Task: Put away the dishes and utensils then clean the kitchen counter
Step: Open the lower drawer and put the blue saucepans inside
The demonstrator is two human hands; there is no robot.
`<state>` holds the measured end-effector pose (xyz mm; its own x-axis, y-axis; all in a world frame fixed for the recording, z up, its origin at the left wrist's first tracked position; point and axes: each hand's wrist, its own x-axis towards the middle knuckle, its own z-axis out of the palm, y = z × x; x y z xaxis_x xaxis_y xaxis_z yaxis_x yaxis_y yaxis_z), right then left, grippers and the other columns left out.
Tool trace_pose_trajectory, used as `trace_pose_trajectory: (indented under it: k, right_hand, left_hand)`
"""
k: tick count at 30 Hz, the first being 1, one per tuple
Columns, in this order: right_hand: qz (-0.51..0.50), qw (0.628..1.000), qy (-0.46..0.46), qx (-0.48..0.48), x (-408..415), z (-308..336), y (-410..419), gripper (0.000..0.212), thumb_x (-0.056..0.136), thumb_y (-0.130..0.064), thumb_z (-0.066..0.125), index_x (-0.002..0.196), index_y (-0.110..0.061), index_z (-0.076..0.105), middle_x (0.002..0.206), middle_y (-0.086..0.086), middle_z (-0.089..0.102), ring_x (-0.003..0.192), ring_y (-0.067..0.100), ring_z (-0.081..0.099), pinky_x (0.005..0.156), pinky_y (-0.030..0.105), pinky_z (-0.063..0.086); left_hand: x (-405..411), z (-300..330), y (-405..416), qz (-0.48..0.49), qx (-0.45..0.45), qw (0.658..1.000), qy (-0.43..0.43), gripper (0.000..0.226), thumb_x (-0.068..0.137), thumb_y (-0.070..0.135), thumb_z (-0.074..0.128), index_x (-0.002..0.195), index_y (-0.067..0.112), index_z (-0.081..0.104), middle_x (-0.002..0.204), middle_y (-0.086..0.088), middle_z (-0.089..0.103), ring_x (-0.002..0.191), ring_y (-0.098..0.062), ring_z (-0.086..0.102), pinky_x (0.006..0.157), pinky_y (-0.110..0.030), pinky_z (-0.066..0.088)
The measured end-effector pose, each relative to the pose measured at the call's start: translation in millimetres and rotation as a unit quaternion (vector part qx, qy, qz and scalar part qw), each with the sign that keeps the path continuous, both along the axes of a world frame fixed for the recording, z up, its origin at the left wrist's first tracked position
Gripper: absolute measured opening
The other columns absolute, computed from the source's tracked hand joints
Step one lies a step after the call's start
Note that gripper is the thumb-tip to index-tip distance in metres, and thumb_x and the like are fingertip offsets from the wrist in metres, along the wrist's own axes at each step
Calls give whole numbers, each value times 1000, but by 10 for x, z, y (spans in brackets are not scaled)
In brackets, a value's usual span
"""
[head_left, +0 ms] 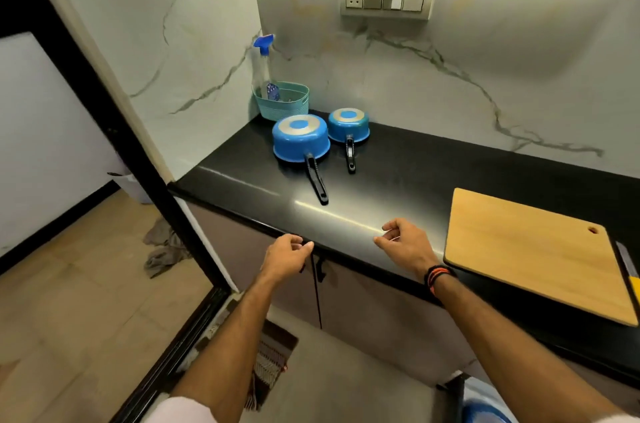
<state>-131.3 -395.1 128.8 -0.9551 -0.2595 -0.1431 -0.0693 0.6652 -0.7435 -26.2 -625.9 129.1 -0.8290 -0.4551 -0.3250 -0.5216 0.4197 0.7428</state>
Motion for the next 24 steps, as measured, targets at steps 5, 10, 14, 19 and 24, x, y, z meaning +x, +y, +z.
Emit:
trace_pose_trajectory:
  k: [5, 10, 14, 19, 24]
  right_hand:
    - [-5, 1000, 1, 21, -698, -135, -360, 30, 85, -32, 73, 107, -17, 62, 89, -6, 69, 92, 16, 65, 80, 28, 49]
    - [-17, 999, -25, 10, -1513, -227, -740, 28, 84, -31, 72, 106, -17, 62, 86, -8, 67, 90, 15, 65, 86, 34, 54]
    - [-8, 999, -40, 21, -2116, -325, -990, 30, 80, -35, 72, 104, -21, 59, 92, -6, 69, 87, 15, 67, 85, 35, 55]
    - [-16, 998, -47, 34, -2682, -389, -1258, 39, 79, -34, 73, 111, -18, 59, 102, 1, 68, 98, 21, 64, 90, 39, 53]
    - [-7, 996, -30, 81, -3145, -508, -1512, 54, 80, -40, 71, 124, -13, 55, 118, 6, 63, 110, 26, 60, 92, 39, 51]
  left_hand:
    - [-713, -132, -279, 3, 6, 1000, 4, 42, 89, 39, 68, 120, 12, 62, 108, 0, 67, 104, -18, 64, 93, -33, 52]
    - [-1400, -244, -521, 39, 16, 999, -25, 44, 90, 39, 67, 123, 11, 61, 119, -4, 66, 113, -21, 60, 97, -30, 46]
    - [-1961, -306, -595, 89, 27, 995, -38, 46, 90, 41, 66, 126, 13, 59, 121, -2, 65, 115, -19, 58, 97, -29, 43]
    - [-2482, -360, -596, 145, -22, 987, -71, 54, 82, 52, 70, 123, 19, 58, 113, 3, 68, 113, -19, 61, 90, -30, 45]
    - [-2854, -377, -612, 172, -118, 971, -119, 64, 73, 64, 71, 119, 23, 57, 113, 2, 66, 107, -22, 62, 80, -34, 47]
